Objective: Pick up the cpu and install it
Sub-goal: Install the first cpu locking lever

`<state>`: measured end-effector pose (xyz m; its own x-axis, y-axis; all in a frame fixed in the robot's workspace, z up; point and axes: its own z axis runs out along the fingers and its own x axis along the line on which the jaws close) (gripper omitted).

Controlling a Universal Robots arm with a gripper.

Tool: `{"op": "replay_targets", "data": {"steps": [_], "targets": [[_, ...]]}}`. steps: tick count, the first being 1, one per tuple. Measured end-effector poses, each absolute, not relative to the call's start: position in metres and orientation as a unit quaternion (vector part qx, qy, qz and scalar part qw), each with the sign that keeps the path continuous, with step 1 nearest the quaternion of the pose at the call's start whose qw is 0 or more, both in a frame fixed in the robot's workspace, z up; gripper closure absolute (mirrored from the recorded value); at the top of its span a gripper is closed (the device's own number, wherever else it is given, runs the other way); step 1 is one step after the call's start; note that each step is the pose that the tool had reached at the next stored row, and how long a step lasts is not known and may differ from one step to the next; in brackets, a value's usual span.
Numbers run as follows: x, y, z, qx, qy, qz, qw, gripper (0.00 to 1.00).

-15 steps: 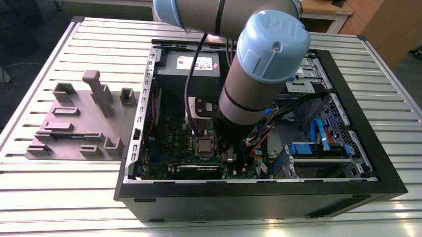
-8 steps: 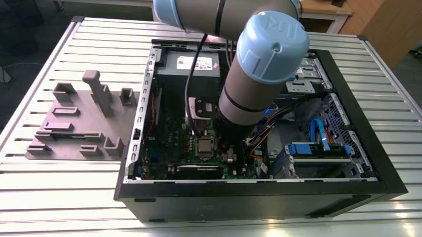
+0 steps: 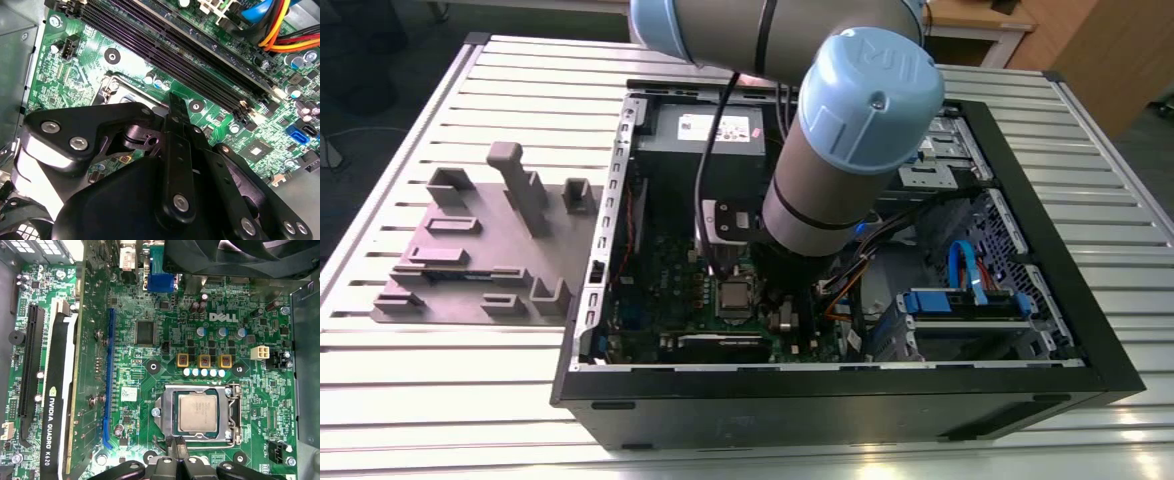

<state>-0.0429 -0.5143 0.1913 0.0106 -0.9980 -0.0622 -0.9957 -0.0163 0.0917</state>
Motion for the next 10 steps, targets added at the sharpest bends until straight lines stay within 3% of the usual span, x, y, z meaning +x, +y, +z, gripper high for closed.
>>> {"op": "replay_targets", "data": {"steps": [10], "targets": [[-0.0410, -0.5143, 0.1896, 0.711, -0.701, -0.054, 0.011, 0.89]]}}
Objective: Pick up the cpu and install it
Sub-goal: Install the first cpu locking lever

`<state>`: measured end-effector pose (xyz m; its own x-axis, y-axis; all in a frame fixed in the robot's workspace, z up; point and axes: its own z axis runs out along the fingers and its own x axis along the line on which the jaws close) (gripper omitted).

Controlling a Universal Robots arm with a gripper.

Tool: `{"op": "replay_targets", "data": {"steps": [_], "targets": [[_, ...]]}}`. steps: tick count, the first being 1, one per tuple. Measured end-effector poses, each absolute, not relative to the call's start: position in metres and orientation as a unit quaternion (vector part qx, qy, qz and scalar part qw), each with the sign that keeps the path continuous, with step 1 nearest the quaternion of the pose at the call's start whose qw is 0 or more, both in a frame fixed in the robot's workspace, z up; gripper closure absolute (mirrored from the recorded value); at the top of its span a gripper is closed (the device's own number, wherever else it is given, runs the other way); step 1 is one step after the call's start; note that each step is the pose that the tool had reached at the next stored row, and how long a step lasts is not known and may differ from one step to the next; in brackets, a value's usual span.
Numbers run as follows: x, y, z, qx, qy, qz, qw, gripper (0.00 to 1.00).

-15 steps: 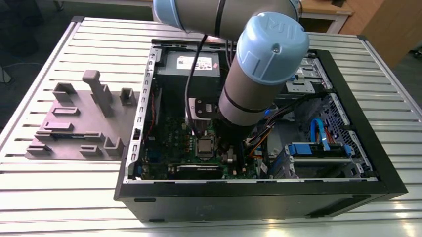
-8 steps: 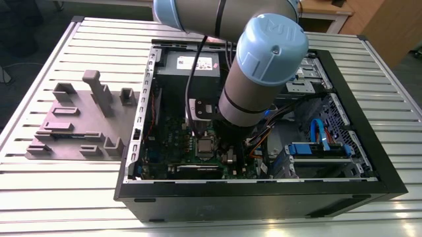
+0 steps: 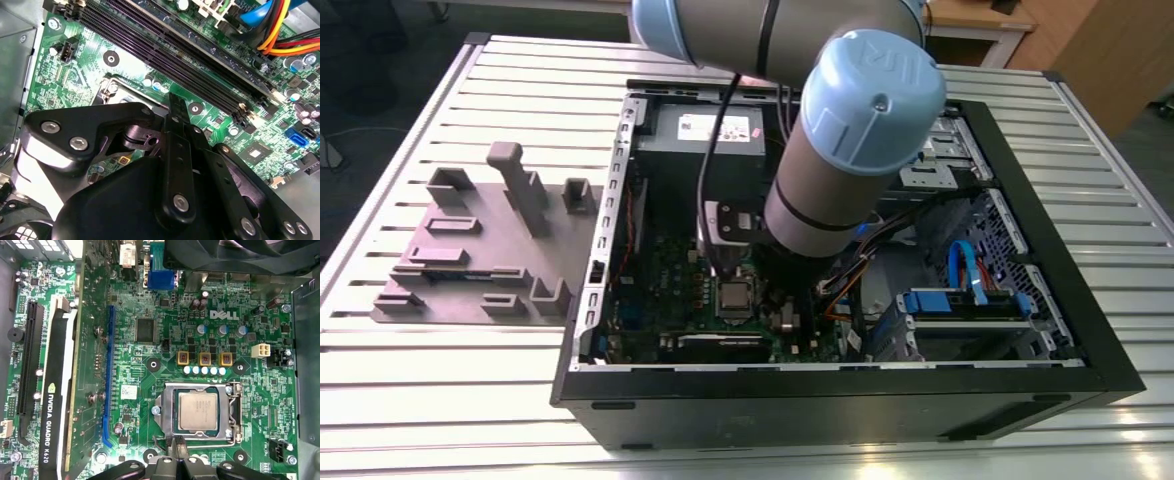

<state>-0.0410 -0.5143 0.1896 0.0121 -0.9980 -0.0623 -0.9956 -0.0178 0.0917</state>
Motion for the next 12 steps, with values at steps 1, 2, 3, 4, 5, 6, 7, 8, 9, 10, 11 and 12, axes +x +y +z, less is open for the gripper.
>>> {"op": "replay_targets", "data": {"steps": [1, 2, 3, 4, 5, 6, 7, 8, 9, 10, 11, 12], "targets": [[-0.0407, -0.5143, 0.1893, 0.711, -0.701, -0.054, 0.011, 0.89], [-0.0404, -0.5143, 0.1890, 0.711, -0.701, -0.054, 0.011, 0.89], [-0.0402, -0.5143, 0.1887, 0.711, -0.701, -0.054, 0.011, 0.89], [-0.0399, -0.5143, 0.1885, 0.711, -0.700, -0.054, 0.011, 0.89], [-0.0395, -0.5143, 0.1882, 0.712, -0.700, -0.054, 0.011, 0.89], [-0.0393, -0.5143, 0.1881, 0.712, -0.700, -0.054, 0.011, 0.89], [-0.0390, -0.5143, 0.1880, 0.712, -0.700, -0.054, 0.011, 0.89], [-0.0387, -0.5143, 0.1878, 0.712, -0.700, -0.054, 0.011, 0.89], [-0.0385, -0.5143, 0.1877, 0.712, -0.700, -0.054, 0.011, 0.89], [-0.0382, -0.5142, 0.1871, 0.712, -0.700, -0.055, 0.010, 0.89], [-0.0381, -0.5143, 0.1871, 0.712, -0.700, -0.055, 0.011, 0.89], [-0.0380, -0.5143, 0.1872, 0.712, -0.700, -0.055, 0.011, 0.89]]}}
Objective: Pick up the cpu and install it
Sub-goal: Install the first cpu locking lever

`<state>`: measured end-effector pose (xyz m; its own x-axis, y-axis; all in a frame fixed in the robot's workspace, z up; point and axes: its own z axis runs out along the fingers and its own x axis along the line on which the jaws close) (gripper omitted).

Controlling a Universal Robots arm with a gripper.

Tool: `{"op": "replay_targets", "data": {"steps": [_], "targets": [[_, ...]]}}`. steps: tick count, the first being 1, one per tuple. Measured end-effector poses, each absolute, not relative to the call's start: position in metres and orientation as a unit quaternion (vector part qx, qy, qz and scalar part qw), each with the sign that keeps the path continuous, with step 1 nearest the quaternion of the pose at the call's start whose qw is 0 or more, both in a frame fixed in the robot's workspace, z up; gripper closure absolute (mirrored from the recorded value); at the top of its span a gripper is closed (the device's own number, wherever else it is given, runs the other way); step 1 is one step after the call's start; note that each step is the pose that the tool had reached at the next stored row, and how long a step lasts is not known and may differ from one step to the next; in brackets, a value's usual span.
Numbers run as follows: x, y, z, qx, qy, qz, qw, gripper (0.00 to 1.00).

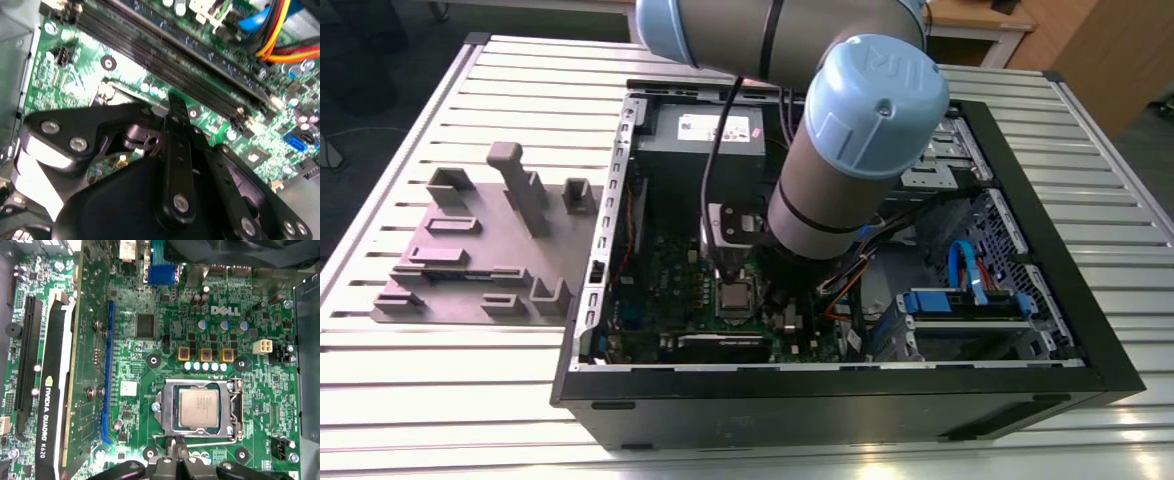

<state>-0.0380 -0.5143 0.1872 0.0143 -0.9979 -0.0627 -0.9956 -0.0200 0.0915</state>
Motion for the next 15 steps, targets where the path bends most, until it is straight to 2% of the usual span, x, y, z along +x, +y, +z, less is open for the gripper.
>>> {"op": "replay_targets", "data": {"steps": [10, 15], "targets": [[-0.0400, -0.5143, 0.1876, 0.712, -0.700, -0.054, 0.011, 0.89], [-0.0400, -0.5143, 0.1934, 0.712, -0.699, -0.057, 0.008, 0.89]]}}
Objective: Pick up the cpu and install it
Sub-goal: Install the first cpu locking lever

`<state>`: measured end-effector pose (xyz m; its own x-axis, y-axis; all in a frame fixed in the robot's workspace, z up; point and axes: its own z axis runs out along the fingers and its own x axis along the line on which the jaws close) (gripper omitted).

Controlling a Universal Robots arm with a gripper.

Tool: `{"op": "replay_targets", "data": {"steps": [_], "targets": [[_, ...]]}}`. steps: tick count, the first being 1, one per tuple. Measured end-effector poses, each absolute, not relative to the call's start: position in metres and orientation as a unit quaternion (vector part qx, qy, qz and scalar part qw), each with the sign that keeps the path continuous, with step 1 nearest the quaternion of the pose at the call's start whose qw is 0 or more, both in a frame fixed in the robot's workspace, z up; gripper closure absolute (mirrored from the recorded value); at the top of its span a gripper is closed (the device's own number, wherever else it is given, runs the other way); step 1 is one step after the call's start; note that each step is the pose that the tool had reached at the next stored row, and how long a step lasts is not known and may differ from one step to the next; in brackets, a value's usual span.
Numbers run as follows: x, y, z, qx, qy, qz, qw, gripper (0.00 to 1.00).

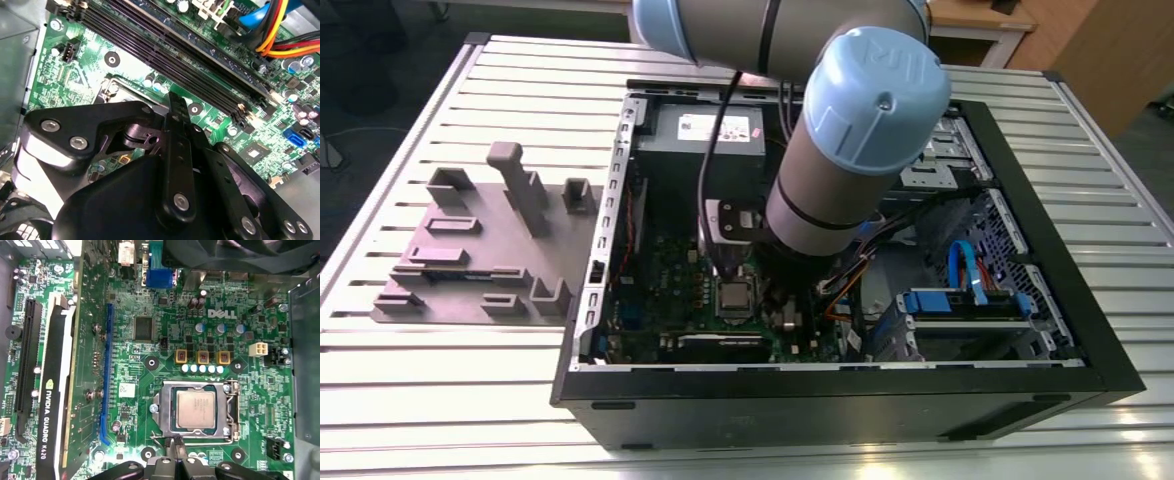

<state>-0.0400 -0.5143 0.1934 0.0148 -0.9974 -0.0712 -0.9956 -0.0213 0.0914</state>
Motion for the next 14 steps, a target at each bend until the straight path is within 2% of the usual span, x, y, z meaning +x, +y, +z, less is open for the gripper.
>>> {"op": "replay_targets", "data": {"steps": [14], "targets": [[-0.0400, -0.5143, 0.2039, 0.712, -0.699, -0.059, 0.007, 0.89]]}}
